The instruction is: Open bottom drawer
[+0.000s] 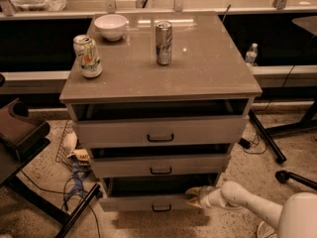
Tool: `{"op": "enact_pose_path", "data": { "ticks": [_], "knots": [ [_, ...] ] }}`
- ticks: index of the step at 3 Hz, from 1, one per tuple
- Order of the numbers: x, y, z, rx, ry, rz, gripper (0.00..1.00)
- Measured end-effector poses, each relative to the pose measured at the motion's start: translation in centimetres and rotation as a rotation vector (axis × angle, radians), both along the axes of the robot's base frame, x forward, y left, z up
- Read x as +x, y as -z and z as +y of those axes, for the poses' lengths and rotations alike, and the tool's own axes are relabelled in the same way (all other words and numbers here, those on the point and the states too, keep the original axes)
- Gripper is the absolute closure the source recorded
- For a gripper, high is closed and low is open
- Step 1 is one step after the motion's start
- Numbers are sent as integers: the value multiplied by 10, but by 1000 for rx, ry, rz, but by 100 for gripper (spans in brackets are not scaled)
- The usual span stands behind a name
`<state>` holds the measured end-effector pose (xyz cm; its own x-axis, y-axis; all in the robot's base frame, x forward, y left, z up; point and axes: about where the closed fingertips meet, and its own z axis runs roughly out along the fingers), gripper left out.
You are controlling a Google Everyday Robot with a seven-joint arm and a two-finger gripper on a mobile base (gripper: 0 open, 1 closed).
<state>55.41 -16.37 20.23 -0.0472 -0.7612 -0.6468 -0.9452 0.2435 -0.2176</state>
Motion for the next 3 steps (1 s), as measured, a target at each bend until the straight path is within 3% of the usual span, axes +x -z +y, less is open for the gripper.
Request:
{"op": "enact_pose_path", "data": {
  "ticks": [1,3],
  "knots": [
    [-16,-10,-9,-10,5,25,100],
    [-16,-10,-9,-10,5,26,100]
  ]
}}
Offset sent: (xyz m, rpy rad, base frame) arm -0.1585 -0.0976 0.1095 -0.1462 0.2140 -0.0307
